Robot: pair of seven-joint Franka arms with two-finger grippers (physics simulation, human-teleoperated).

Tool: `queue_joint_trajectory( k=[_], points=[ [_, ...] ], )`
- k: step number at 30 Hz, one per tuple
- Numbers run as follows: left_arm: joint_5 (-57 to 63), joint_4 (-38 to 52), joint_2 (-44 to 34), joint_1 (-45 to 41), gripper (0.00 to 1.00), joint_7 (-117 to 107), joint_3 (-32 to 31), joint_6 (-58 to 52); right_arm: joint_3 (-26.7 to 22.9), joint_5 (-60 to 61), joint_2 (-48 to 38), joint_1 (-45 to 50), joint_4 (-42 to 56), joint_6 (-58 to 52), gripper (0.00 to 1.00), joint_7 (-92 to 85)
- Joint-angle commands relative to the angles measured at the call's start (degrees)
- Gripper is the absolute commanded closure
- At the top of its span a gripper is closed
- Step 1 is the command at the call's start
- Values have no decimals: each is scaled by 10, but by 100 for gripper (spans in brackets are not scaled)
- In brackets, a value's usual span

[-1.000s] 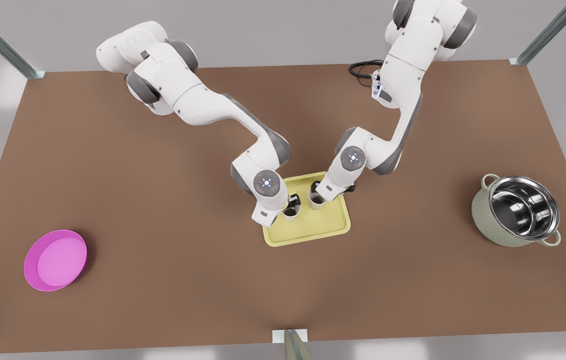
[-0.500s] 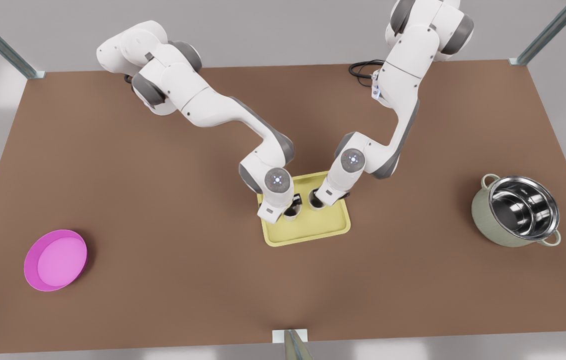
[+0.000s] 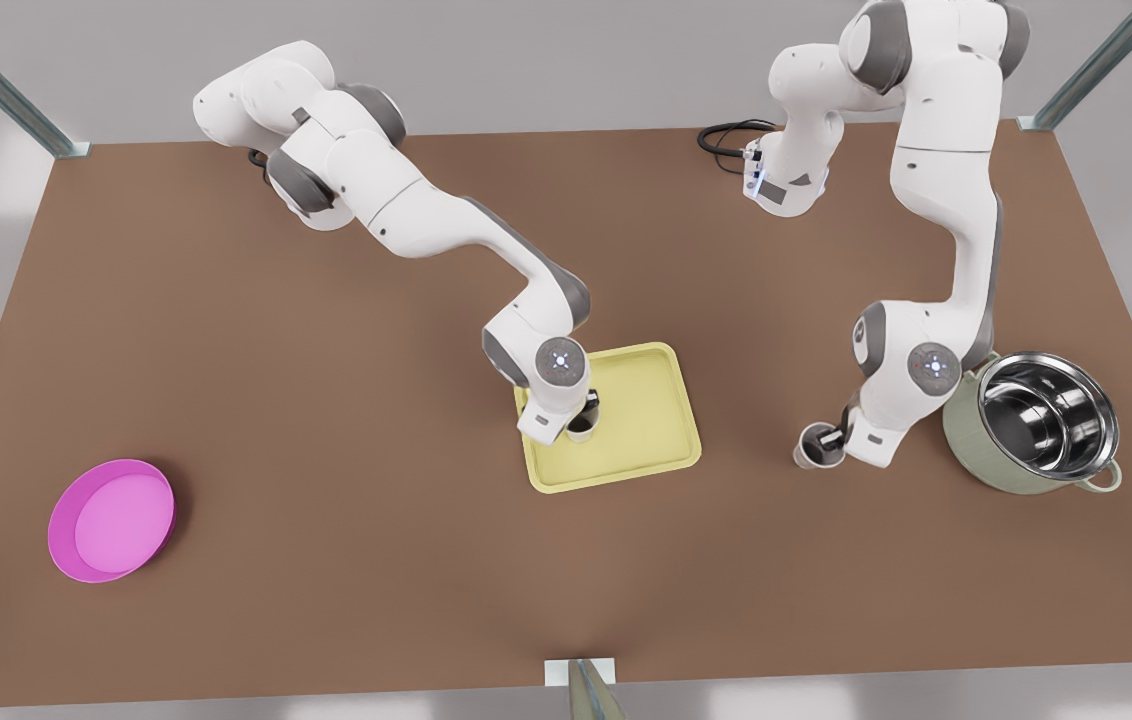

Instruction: Use the left arm to pick up the white IKEA cup from the tray and place it on the middle-left position; use the right arm to pick up the white IKEA cup from the tray and place it on the middle-right position

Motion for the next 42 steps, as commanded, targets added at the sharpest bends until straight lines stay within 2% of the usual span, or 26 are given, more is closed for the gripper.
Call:
queue_joint_trajectory(
  k=[1, 4, 7, 8, 9, 14, 16, 17, 18, 19, 20, 21, 22, 26, 35, 42],
  points=[
    [-9, 1, 9, 5, 89, 300, 0, 37, 1, 18, -2, -1, 1, -1, 70, 27],
    [-9, 1, 19, 9, 89, 300, 0, 45, 1, 18, -2, -1, 1, -3, 82, 27],
    [-13, 6, 21, 10, 87, 295, 0, 50, 0, 18, -26, -20, 2, -27, 85, 19],
    [-13, 6, 21, 12, 60, 295, 0, 52, 15, 18, -45, -53, 2, -59, 85, -14],
    [-13, 6, 21, 12, 0, 296, 0, 58, 29, 18, -60, -87, 3, -83, 85, -48],
    [-8, 35, 1, 12, 0, 297, 0, 37, 31, 13, -107, -183, 7, -166, 86, -208],
    [-5, 57, -79, 12, 0, 297, 0, -143, 26, 12, -106, -219, 9, -157, 86, -292],
    [-25, 134, -81, 12, 0, 269, 2, -290, 22, 12, -105, -230, 9, -153, 86, -333],
    [-96, 210, -76, 12, 0, 164, 1, -397, 5, 11, -104, -230, 10, -152, 86, -364],
    [-95, 266, -76, 12, 0, 149, 0, -471, -13, 11, -102, -230, 14, -133, 86, -404],
    [-78, 280, -94, 14, 0, 165, 0, -501, -39, 12, -96, -231, 14, -116, 86, -449],
    [-23, 182, -181, 9, 0, 165, -5, -420, -49, 12, -93, -241, 14, -111, 86, -482],
    [-16, 156, -196, 7, 0, 167, -7, -397, -49, 12, -88, -256, 14, -105, 86, -504],
    [-18, 191, -169, 13, 0, 167, -2, -377, -64, 12, -60, -271, 13, -70, 86, -561],
    [-22, 191, -169, 12, 0, 164, -5, -378, -71, 11, -18, -273, 10, 5, 85, -562],
    [-21, 191, -169, 12, 0, 165, -5, -377, -72, 12, -9, -274, 10, 17, 79, -562]
  ],
)
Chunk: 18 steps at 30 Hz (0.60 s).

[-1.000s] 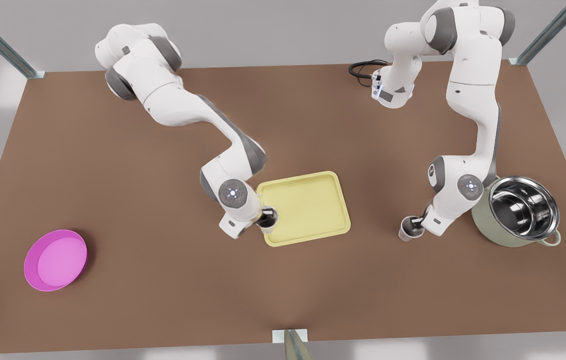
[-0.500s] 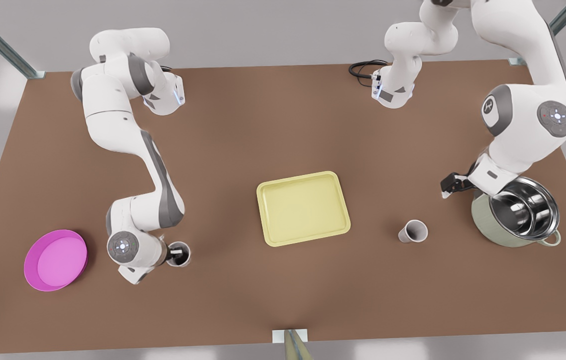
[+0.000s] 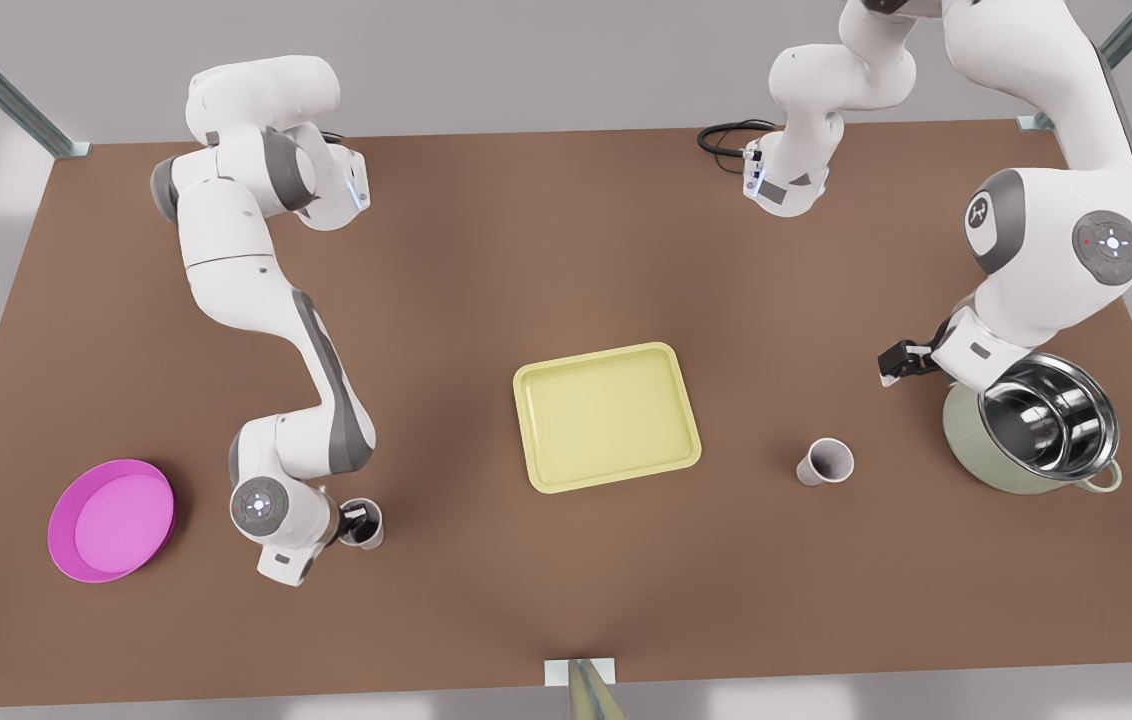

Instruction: Use the left arm to pick up the white IKEA cup from the tray and place it on the middle-left position; use the right arm to pick up the white IKEA cup from the tray and place it on the middle-right position

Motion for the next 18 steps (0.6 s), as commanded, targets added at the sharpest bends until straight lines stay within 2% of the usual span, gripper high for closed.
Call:
queue_joint_trajectory(
  k=[1, 3, 9, 10, 13, 14, 15, 16, 18],
  points=[
    [1, 0, -1, 0, 0, -11, 0, -4, 0, -3, -1, 0, 0, 15, 73, -122],
    [0, 1, -1, 0, 0, -11, 1, -4, 0, -2, -2, 0, 1, 15, 59, -116],
    [0, 1, 0, 1, 0, -10, 1, -3, -3, 2, -25, 0, 2, 3, 54, -120],
    [0, 0, 0, 1, 0, -10, 1, -3, -2, 4, -39, 1, 2, -15, 53, -119],
    [-1, 0, 6, -1, 0, -13, 0, -2, 4, 3, -147, 4, 3, -185, 46, -98],
    [-1, 1, 8, -1, 0, -12, 0, -2, 5, 5, -183, 4, 3, -244, 32, -78],
    [0, 1, 8, 0, 0, -11, 0, -2, 1, 6, -211, 4, 3, -299, 11, -55],
    [4, 1, 7, -5, 0, -14, -2, -2, -4, 5, -247, 1, 3, -316, 0, -8],
    [4, 1, 7, -8, 0, -15, -2, -4, -17, -53, -263, -4, 1, -341, 0, -10]
  ],
)
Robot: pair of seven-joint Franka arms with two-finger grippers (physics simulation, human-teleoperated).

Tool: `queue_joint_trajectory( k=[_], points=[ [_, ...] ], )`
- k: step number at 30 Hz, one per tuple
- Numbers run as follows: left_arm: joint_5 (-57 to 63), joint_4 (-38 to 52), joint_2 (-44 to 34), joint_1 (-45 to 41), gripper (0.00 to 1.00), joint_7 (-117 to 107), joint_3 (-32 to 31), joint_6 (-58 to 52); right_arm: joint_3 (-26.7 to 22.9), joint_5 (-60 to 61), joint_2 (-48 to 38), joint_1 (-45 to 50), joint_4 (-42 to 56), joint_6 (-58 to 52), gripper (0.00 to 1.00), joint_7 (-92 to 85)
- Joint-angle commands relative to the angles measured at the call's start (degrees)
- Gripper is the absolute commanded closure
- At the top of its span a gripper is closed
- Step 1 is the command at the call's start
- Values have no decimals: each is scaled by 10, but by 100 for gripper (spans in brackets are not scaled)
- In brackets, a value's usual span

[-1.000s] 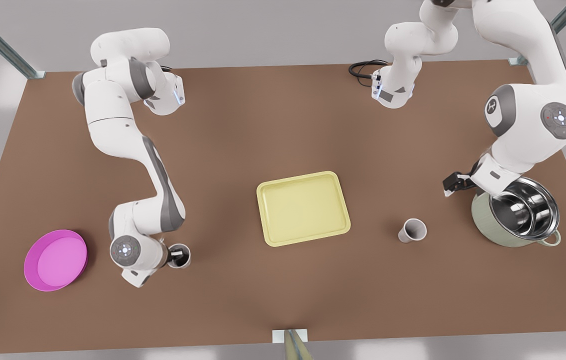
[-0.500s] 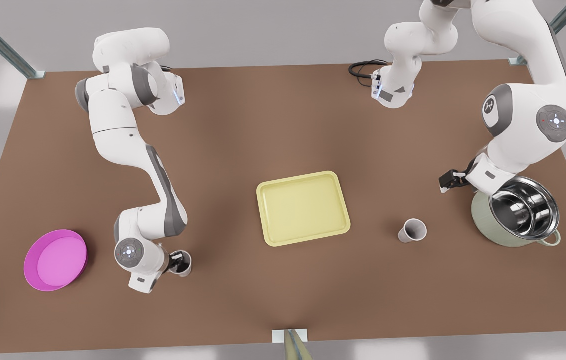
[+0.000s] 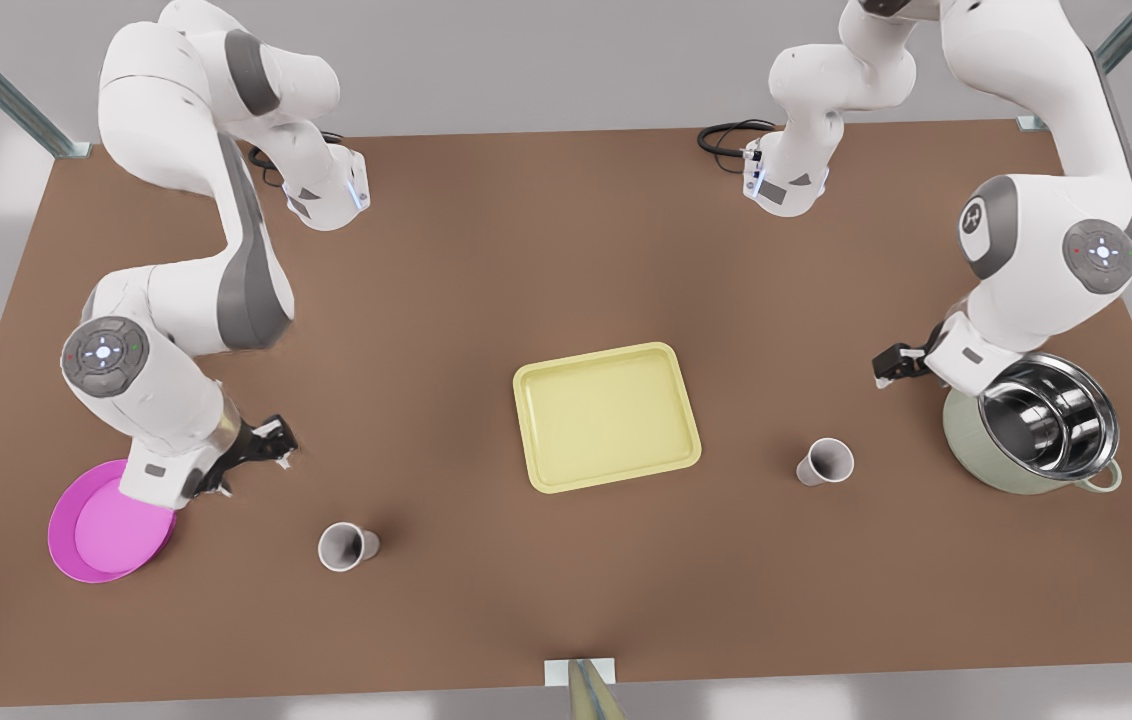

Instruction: Use the left arm to pick up the white IKEA cup from the tray and place it on the middle-left position; use the right arm to pick up the white IKEA cup from the tray and place it on the middle-right position

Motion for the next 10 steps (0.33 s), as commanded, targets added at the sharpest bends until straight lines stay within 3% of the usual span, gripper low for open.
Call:
queue_joint_trajectory(
  k=[1, 3, 10],
  points=[
    [0, 0, 0, -4, 0, -7, 0, -6, -6, -18, -11, -16, -4, -186, 0, 36],
    [-10, 1, 0, -4, 0, -2, 0, -3, -5, -14, -2, -53, -5, -233, 0, 42],
    [-23, 1, 1, -4, 0, 15, -1, 7, -2, -14, -1, -49, -5, -226, 0, 60]
  ],
)
